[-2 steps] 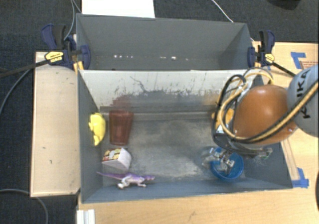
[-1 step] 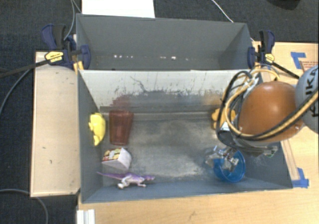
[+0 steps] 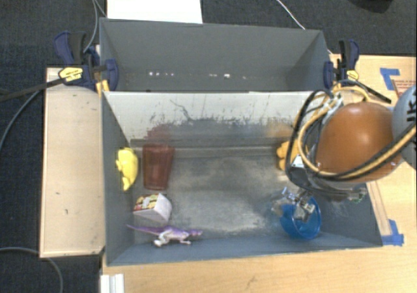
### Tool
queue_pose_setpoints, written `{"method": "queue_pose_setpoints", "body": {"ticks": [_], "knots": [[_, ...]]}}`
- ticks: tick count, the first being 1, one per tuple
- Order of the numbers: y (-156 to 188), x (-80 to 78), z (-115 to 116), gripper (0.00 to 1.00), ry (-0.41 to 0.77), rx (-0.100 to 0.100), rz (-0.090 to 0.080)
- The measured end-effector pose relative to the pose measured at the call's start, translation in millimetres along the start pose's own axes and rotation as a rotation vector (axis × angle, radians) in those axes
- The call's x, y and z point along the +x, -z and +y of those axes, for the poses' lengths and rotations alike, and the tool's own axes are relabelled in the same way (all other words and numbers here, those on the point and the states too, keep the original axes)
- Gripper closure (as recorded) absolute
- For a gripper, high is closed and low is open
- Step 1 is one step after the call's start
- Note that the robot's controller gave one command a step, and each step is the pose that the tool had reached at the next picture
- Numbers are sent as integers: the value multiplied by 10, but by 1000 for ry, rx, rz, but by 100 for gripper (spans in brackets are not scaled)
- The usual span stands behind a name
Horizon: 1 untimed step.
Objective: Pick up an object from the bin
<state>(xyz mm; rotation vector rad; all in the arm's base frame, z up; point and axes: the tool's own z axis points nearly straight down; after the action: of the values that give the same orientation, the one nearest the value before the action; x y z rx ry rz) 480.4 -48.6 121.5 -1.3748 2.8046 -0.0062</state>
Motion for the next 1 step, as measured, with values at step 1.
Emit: {"method": "queue_pose_setpoints", "body": {"ticks": [1], "knots": [[375, -1, -13, 100, 12, -4, 1]]}}
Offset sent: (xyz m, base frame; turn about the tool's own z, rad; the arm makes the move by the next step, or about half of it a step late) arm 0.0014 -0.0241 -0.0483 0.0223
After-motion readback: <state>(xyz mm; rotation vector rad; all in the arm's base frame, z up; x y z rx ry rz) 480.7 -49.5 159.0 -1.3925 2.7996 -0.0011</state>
